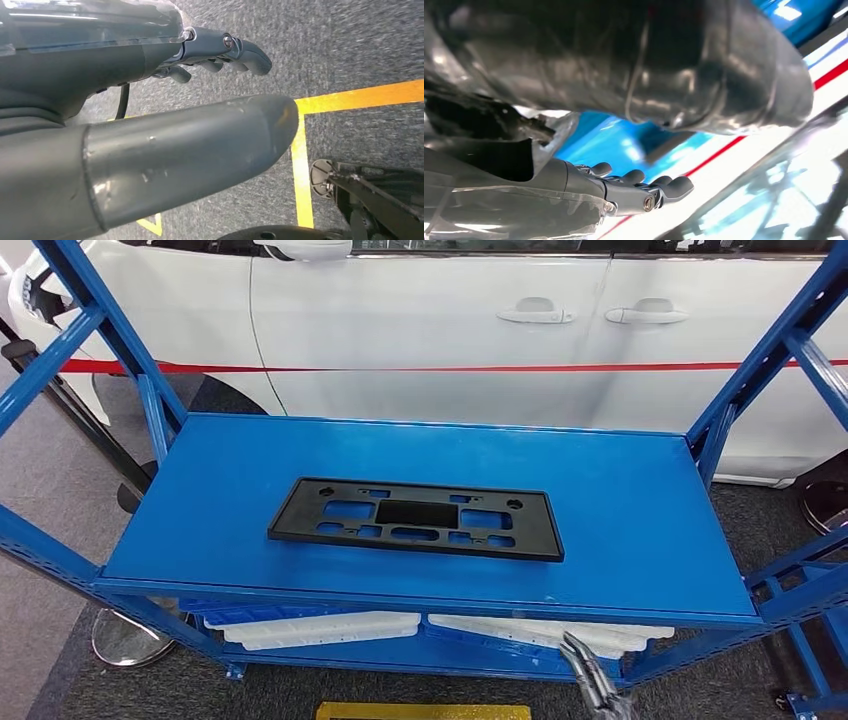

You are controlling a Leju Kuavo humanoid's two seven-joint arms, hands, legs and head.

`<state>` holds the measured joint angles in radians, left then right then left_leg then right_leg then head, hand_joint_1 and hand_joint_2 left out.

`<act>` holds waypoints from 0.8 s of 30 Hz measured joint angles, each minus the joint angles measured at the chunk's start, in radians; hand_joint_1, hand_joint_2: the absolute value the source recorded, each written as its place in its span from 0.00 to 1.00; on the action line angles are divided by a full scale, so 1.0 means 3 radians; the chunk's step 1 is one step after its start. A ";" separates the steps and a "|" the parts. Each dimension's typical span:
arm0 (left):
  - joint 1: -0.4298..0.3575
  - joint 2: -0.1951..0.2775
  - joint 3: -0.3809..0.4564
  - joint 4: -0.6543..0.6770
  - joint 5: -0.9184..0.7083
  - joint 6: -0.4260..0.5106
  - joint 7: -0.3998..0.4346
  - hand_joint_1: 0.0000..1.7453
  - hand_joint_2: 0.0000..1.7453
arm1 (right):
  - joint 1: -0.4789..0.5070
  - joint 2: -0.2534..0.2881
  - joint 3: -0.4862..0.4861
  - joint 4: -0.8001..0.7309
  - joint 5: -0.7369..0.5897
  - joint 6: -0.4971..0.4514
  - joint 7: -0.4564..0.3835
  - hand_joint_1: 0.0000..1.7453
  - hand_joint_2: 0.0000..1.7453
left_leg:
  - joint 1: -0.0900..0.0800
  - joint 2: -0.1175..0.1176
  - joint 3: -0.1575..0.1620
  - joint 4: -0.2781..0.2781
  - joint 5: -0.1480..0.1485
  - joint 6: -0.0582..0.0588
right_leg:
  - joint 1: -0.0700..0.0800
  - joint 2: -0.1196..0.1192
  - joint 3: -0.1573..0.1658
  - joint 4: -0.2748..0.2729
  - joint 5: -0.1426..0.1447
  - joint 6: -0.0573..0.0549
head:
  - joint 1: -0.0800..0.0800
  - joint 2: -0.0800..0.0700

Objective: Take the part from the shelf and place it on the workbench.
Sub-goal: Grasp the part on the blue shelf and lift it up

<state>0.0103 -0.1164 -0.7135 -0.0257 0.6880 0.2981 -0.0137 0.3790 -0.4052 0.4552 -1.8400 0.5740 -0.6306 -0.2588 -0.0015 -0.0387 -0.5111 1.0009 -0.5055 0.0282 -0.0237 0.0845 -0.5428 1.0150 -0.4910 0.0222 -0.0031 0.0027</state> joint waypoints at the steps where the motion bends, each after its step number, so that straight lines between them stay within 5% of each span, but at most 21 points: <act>1: -0.0002 -0.0001 -0.0019 0.0000 -0.0003 -0.0001 -0.0010 0.00 0.00 | -0.0118 0.0006 0.0075 0.0034 0.0024 0.0063 0.0000 0.00 0.00 | 0.0000 0.0001 0.0001 0.0000 0.0001 0.0000 | 0.0000 0.0000 0.0000 0.0000 0.0001 0.0000 | 0.0000 0.0000; 7: 0.0004 -0.0009 -0.0091 0.0001 0.0022 -0.0003 -0.0017 0.00 0.00 | -0.0541 0.0063 0.0251 0.0127 0.0158 0.0354 -0.0010 0.00 0.00 | 0.0000 -0.0006 0.0002 0.0000 0.0005 -0.0002 | 0.0000 -0.0007 0.0002 0.0001 0.0001 0.0000 | 0.0000 0.0000; 17: 0.0008 -0.0013 -0.0128 0.0002 0.0049 -0.0053 0.0036 0.00 0.00 | -0.0666 0.0091 0.0260 0.0181 0.0207 0.0445 -0.0045 0.00 0.00 | 0.0000 -0.0008 -0.0005 0.0000 0.0006 -0.0003 | 0.0000 -0.0009 -0.0002 0.0002 0.0001 -0.0001 | 0.0000 0.0000; 21: 0.0007 -0.0012 -0.0147 0.0009 0.0047 -0.0064 0.0030 0.00 0.00 | -0.0684 0.0099 0.0260 0.0197 0.0208 0.0505 -0.0046 0.00 1.00 | 0.0000 -0.0008 -0.0005 0.0000 0.0006 -0.0003 | 0.0000 -0.0009 -0.0001 0.0002 0.0001 -0.0001 | 0.0000 0.0000; 24: 0.0005 -0.0011 -0.0168 0.0010 0.0039 -0.0071 0.0018 0.00 0.00 | -0.0727 0.0114 0.0258 0.0223 0.0207 0.0592 -0.0042 0.00 1.00 | 0.0000 -0.0008 -0.0004 0.0000 0.0006 -0.0004 | 0.0000 -0.0009 -0.0001 0.0002 0.0001 -0.0001 | 0.0000 0.0000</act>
<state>0.0119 -0.1197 -0.7639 -0.0229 0.6996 0.2767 -0.0085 0.1610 -0.3710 0.5327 -1.7731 0.6362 -0.4532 -0.2714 -0.0015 -0.0412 -0.5124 1.0010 -0.5037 0.0271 -0.0237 0.0817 -0.5431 1.0157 -0.4907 0.0220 -0.0031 0.0027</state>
